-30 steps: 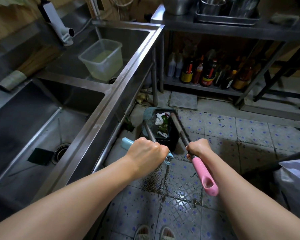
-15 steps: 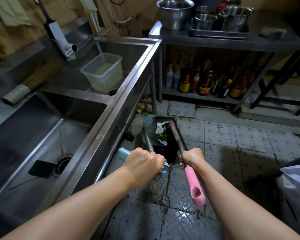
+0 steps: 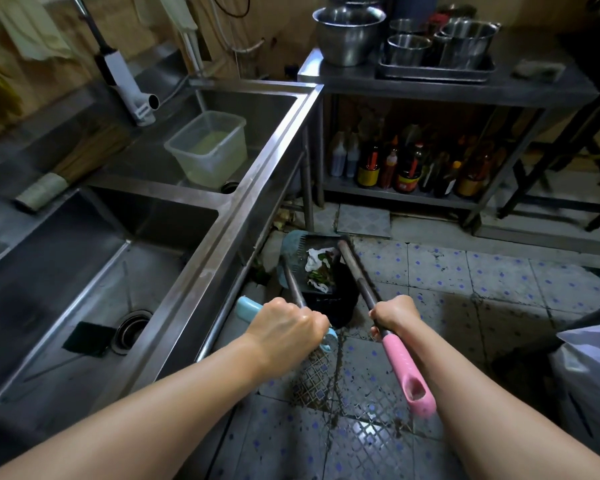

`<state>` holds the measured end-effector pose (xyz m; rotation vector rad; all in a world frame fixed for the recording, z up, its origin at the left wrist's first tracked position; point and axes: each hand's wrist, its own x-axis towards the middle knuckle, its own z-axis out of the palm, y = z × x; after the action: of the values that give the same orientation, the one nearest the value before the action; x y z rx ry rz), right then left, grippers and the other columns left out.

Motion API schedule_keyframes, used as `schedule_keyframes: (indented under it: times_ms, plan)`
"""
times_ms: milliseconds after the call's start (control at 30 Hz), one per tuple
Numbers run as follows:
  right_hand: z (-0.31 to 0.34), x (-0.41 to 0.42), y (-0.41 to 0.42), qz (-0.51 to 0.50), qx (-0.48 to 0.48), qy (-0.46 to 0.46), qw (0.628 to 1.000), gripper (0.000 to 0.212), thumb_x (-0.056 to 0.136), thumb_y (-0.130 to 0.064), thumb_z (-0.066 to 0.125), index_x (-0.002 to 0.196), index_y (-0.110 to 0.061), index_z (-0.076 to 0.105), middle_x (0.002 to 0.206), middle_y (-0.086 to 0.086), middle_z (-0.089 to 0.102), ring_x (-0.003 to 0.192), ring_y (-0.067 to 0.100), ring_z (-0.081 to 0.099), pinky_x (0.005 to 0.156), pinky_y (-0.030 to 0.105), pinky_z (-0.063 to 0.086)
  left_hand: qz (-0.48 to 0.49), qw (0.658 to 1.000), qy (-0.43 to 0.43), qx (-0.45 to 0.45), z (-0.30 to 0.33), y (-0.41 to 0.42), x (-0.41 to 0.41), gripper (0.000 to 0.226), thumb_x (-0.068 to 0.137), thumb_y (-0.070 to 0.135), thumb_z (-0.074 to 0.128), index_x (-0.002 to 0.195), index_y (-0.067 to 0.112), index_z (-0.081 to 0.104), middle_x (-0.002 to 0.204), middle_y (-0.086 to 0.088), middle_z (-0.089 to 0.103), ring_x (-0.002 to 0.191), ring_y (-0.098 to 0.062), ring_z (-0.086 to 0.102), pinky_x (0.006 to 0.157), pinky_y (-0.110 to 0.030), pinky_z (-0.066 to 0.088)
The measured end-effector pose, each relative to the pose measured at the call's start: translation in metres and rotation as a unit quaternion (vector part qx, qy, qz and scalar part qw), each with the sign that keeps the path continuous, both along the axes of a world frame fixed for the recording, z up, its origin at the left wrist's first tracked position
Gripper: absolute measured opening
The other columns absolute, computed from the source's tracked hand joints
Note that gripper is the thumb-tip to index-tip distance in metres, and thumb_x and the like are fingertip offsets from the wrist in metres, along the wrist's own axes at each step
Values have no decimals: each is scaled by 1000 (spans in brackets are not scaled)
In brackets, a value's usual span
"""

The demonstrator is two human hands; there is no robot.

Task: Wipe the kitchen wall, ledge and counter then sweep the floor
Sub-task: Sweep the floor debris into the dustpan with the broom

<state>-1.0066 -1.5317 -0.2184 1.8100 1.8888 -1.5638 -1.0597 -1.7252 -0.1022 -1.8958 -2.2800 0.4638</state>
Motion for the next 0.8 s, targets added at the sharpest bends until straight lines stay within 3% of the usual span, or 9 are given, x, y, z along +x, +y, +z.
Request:
schedule_keyframes:
  times_ms: [100, 400, 533, 700, 800]
  plan:
    - [3, -4, 2, -12, 3, 18, 1000, 19, 78, 5, 57, 96, 9, 58, 92, 26, 64, 39, 25, 57, 38, 24, 44, 0, 1000, -4, 3, 6, 11, 4, 24, 40, 12, 73, 48, 21, 52, 36, 4, 47, 25, -13, 43, 45, -15, 17]
    - [6, 3, 3, 1, -3, 20, 1000, 22, 77, 4, 58, 98, 10, 59, 76, 22, 62, 38, 25, 57, 46, 29, 48, 2, 1000, -16, -1, 11, 10, 6, 26, 39, 11, 74, 50, 20, 53, 37, 4, 46, 25, -14, 43, 44, -15, 17]
    - [8, 3, 2, -1, -8, 26, 1000, 24, 77, 5, 57, 100, 11, 59, 86, 24, 64, 38, 26, 56, 44, 28, 48, 11, 1000, -2, -12, 15, 7, 4, 27, 38, 10, 75, 50, 20, 54, 36, 3, 46, 25, -14, 43, 44, -16, 16]
    - [10, 6, 2, -5, -8, 21, 1000, 25, 78, 6, 56, 102, 12, 57, 91, 24, 61, 36, 25, 55, 40, 25, 45, -1, 1000, 0, 13, 18, 9, 8, 11, 51, 8, 52, 51, 19, 52, 38, 2, 47, 27, -15, 44, 44, -17, 16]
    - [14, 3, 5, 1, -4, 23, 1000, 23, 81, 4, 56, 102, 11, 58, 95, 25, 64, 37, 24, 55, 37, 23, 43, -6, 999, -9, -43, 20, 17, -2, 16, 77, 5, 44, 76, 15, 57, 64, 0, 61, 51, -20, 60, 49, -24, 25]
